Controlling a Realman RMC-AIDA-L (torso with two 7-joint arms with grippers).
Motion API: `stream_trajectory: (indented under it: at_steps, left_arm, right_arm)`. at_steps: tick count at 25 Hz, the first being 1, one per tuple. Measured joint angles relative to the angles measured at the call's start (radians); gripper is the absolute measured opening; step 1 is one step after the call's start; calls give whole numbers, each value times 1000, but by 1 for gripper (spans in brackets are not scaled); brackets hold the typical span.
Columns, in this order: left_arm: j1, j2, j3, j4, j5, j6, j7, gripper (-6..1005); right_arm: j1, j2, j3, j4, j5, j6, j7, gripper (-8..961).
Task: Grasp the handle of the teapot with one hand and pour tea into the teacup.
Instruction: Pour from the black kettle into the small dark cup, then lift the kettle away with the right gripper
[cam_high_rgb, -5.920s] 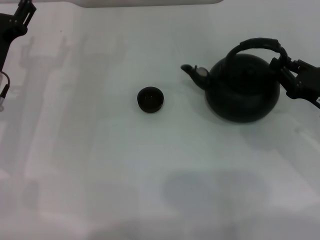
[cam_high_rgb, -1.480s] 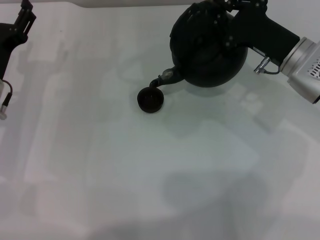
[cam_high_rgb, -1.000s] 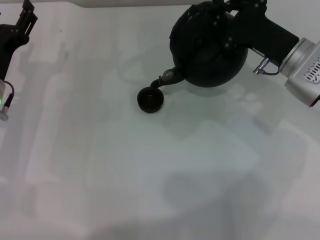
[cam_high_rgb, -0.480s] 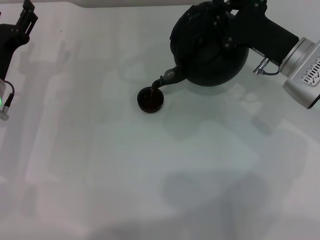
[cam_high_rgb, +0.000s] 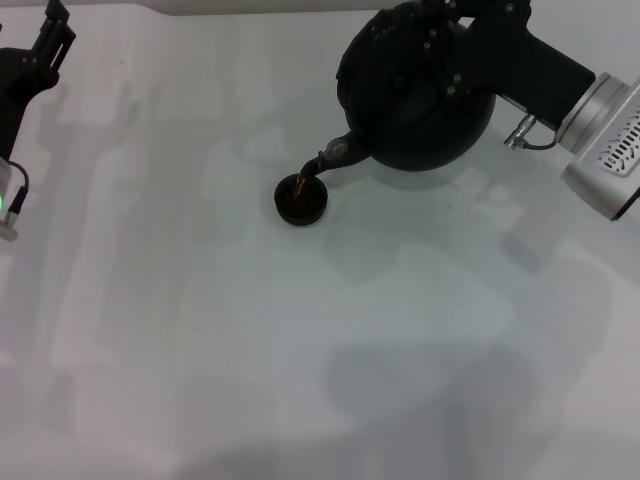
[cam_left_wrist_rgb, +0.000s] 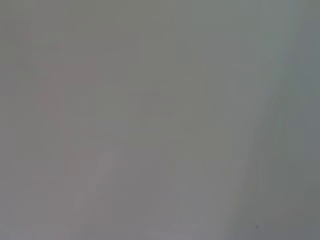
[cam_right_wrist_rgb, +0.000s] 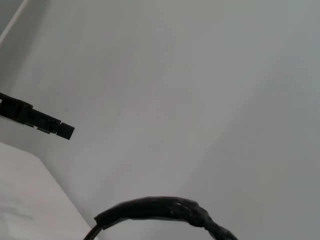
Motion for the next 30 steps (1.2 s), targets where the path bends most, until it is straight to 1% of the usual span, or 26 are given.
stream_trajectory:
  at_steps: [30]
  left_arm:
    - [-4, 0, 0, 0, 0, -6, 0, 877]
  right_arm:
    - [-1, 1, 0, -1, 8, 24, -23, 128]
